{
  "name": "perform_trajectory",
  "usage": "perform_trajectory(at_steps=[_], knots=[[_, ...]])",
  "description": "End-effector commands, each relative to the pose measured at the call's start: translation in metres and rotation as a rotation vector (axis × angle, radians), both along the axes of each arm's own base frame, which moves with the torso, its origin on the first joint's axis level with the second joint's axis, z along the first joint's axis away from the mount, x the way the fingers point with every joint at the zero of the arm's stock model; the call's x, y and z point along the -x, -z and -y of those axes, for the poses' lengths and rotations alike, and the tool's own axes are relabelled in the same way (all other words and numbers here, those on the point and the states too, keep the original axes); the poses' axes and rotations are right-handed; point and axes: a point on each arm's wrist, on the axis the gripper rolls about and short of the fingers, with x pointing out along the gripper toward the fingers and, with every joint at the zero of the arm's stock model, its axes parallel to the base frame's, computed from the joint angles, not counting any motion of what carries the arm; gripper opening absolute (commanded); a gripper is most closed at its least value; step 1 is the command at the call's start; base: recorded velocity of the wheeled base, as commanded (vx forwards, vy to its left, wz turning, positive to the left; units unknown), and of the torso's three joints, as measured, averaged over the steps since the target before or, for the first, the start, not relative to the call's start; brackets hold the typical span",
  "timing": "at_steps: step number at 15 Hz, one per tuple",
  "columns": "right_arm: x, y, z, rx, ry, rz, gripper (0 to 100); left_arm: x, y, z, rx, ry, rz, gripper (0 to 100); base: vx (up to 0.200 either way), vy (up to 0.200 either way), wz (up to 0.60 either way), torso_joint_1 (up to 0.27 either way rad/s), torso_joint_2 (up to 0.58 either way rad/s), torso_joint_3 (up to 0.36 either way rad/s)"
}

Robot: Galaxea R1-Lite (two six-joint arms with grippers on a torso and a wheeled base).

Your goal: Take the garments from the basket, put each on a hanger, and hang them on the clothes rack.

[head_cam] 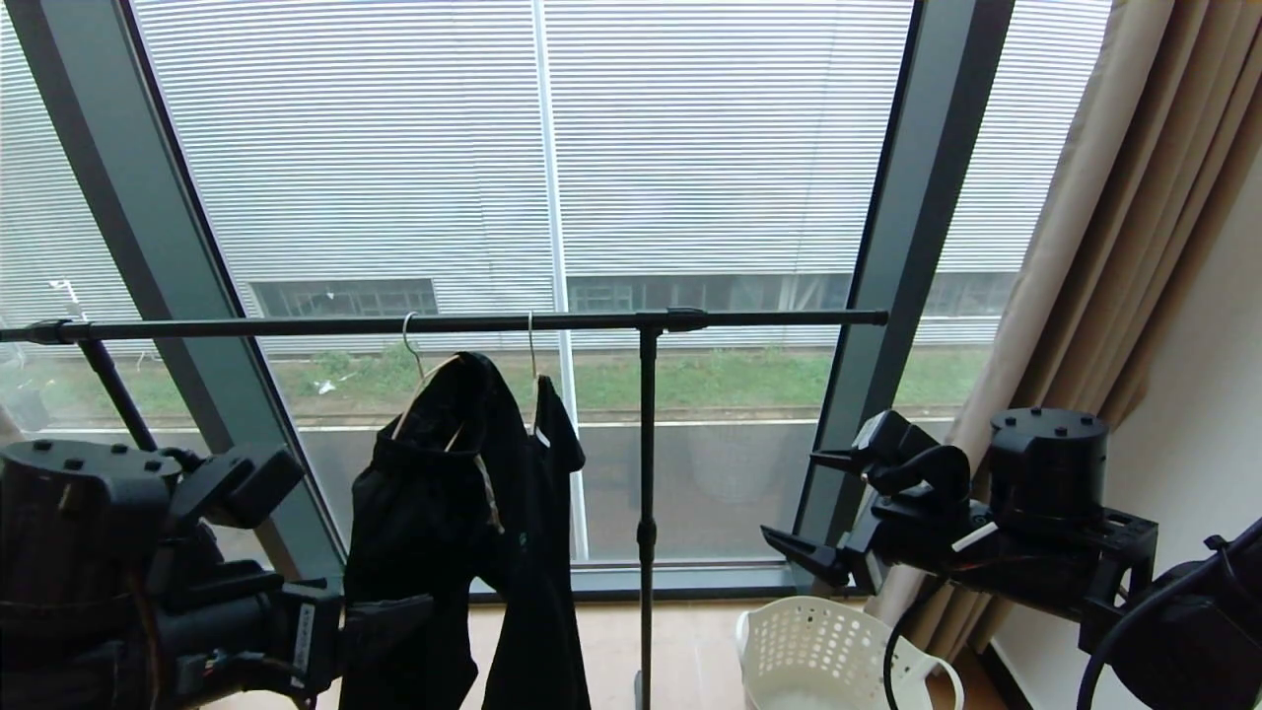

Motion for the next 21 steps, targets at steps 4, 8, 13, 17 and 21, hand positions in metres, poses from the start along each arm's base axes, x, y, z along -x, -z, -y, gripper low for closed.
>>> perform_trajectory(at_steps=[4,8,13,17,21], knots=[[0.048,-0.036,0.006,-0.007,0.057,0.126,100,0.067,0.014,-0.027,0.038,0.006,0.087,100,0.0,0.0,0.0,0.0,0.0,0.0],[0.15,-0.044,0.047,0.065,0.16,0.186,100,0.127,0.034,-0.051,0.013,0.045,0.175,100,0.0,0.0,0.0,0.0,0.0,0.0],[0.207,-0.019,0.086,0.148,0.303,0.18,100,0.162,0.051,-0.066,-0.013,0.038,0.307,100,0.0,0.0,0.0,0.0,0.0,0.0],[0.25,0.005,0.115,0.193,0.409,0.183,100,0.17,0.054,-0.068,-0.224,-0.238,0.414,100,0.0,0.0,0.0,0.0,0.0,0.0],[0.262,0.005,0.121,0.084,0.742,0.221,100,0.188,0.059,-0.066,-0.217,-0.361,0.599,100,0.0,0.0,0.0,0.0,0.0,0.0]])
